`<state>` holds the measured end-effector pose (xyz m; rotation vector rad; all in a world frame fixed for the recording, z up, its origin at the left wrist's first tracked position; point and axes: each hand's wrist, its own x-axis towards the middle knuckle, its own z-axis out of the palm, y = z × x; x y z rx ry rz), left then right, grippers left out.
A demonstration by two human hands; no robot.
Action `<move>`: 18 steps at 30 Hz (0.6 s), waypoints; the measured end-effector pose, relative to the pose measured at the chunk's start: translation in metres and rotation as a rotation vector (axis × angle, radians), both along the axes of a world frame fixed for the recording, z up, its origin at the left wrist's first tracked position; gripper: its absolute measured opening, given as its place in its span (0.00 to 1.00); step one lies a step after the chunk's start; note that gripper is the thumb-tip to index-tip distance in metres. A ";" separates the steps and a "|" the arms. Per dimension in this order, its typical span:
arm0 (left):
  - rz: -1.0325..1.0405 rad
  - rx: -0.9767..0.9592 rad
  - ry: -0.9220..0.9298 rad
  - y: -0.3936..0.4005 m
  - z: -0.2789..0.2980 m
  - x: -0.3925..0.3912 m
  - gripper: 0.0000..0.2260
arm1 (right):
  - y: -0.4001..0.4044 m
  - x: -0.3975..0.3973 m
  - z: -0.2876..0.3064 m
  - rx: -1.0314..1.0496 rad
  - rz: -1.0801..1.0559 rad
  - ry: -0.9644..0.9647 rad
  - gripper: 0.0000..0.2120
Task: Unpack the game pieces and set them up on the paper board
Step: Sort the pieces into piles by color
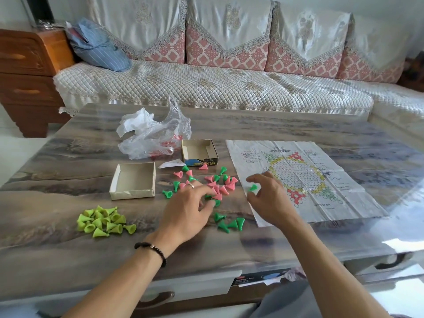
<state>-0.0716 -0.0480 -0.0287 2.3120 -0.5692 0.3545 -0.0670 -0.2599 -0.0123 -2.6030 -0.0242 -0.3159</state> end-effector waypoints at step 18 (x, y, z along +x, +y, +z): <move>-0.052 0.379 0.084 0.001 0.016 0.050 0.08 | 0.001 0.023 0.001 -0.169 0.042 0.244 0.14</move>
